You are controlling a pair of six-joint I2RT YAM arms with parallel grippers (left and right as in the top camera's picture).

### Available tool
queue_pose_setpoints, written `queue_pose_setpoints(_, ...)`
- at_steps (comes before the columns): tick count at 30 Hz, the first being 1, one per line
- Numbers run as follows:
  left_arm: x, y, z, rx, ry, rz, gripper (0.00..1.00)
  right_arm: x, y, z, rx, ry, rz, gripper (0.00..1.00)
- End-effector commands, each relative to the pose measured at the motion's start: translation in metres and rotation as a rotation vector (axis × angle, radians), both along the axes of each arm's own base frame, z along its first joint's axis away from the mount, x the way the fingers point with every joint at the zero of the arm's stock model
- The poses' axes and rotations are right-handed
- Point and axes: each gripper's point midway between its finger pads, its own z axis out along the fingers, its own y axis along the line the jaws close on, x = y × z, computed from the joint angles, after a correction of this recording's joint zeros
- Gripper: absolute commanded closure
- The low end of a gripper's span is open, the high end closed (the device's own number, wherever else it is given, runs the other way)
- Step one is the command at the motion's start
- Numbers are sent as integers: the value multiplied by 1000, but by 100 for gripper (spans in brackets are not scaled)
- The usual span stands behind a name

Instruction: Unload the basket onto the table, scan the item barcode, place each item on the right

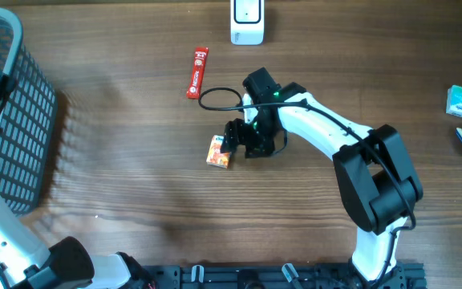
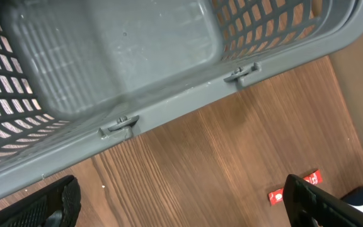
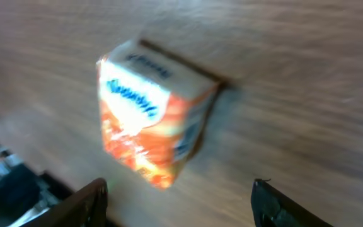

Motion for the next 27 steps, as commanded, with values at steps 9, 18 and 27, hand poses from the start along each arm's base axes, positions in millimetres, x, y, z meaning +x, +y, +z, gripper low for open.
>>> queue_pose_setpoints(9, 0, 3, 0, 1, 0, 16, 0, 45, 38, 60, 22, -301, 90, 22)
queue_pose_setpoints(18, 0, 3, 0, 1, -1, 17, 0, 31, 72, 45, -180, -419, -33, 24)
queue_pose_setpoints(27, 0, 3, 0, 1, -1, 17, 0, 17, 70, 21, -355, -461, -122, 42)
